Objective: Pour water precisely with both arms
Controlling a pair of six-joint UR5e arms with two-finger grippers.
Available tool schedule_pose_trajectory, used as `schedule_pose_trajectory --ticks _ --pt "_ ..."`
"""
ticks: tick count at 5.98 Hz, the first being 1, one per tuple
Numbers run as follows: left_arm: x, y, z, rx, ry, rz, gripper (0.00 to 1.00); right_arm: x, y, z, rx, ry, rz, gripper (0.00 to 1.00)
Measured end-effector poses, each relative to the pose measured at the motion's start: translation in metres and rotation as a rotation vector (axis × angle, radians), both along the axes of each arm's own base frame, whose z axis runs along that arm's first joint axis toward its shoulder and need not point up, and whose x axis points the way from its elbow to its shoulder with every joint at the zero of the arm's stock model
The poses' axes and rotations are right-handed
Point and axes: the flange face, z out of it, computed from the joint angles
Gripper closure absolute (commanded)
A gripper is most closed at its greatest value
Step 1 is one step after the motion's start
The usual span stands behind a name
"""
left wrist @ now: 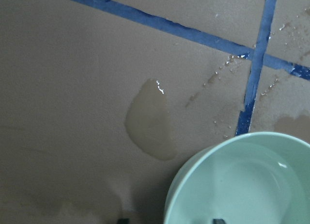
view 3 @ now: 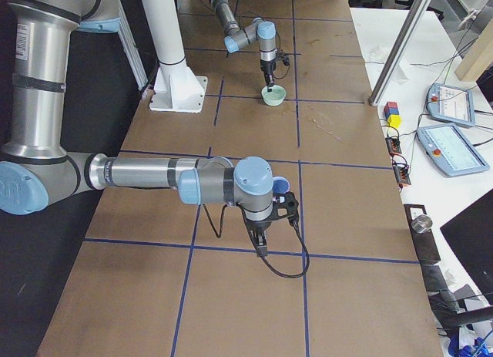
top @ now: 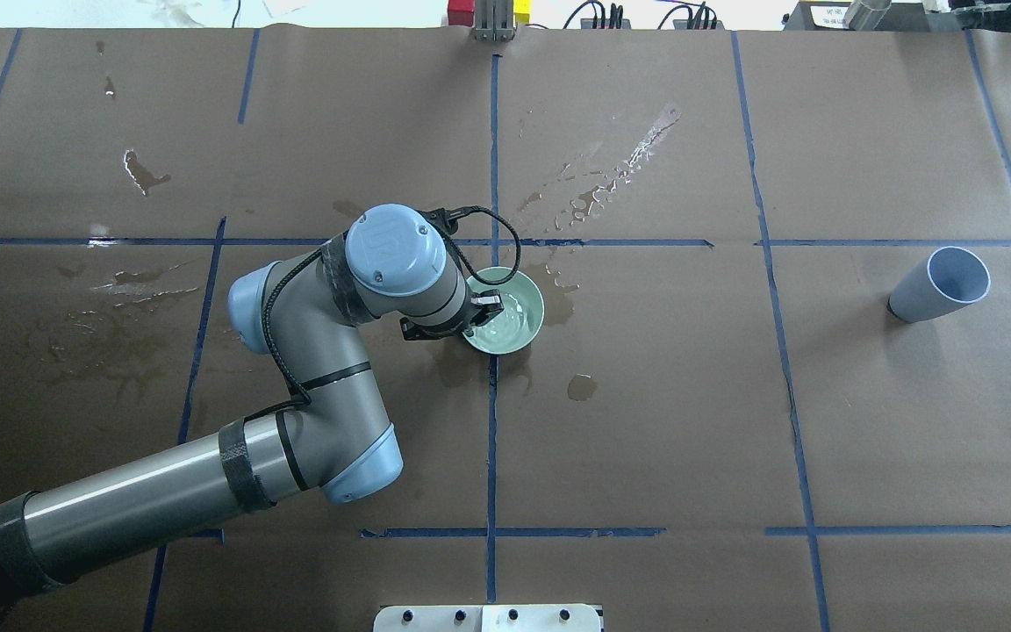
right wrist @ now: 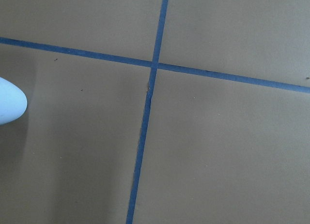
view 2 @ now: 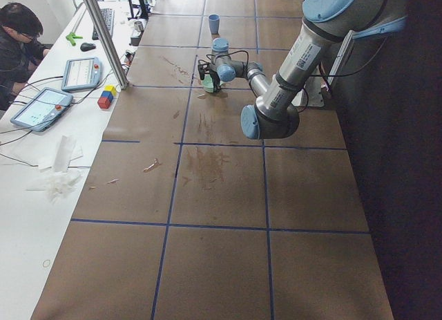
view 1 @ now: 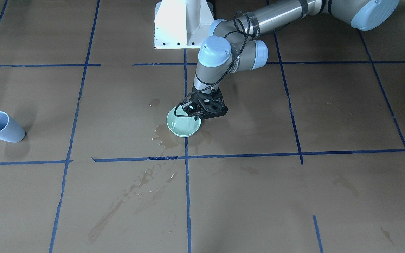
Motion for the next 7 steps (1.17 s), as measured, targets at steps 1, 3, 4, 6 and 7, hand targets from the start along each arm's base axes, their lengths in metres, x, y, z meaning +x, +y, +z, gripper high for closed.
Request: schedule_pose_trajectory --ticks 1,3,4,6,7 --pt "-0.001 -0.001 -0.001 0.001 0.001 -0.001 1.0 0.0 0.0 0.0 0.0 0.0 0.0 0.0" --pt "-0.017 -0.012 -0.008 0.001 0.019 -0.013 1.0 0.0 0.0 0.001 -0.001 -0.001 0.0 0.0" --pt "-0.043 -0.023 -0.01 -0.019 0.046 -0.006 1.0 0.0 0.0 0.001 -0.002 0.0 0.0 0.0" --pt "-0.125 -0.04 0.013 -0.013 0.093 0.048 1.0 0.0 0.0 0.003 -0.005 0.002 0.0 0.0" --pt "-0.17 -0.052 0.034 0.016 0.099 0.081 1.0 0.0 0.001 0.003 -0.007 0.002 -0.001 0.0"
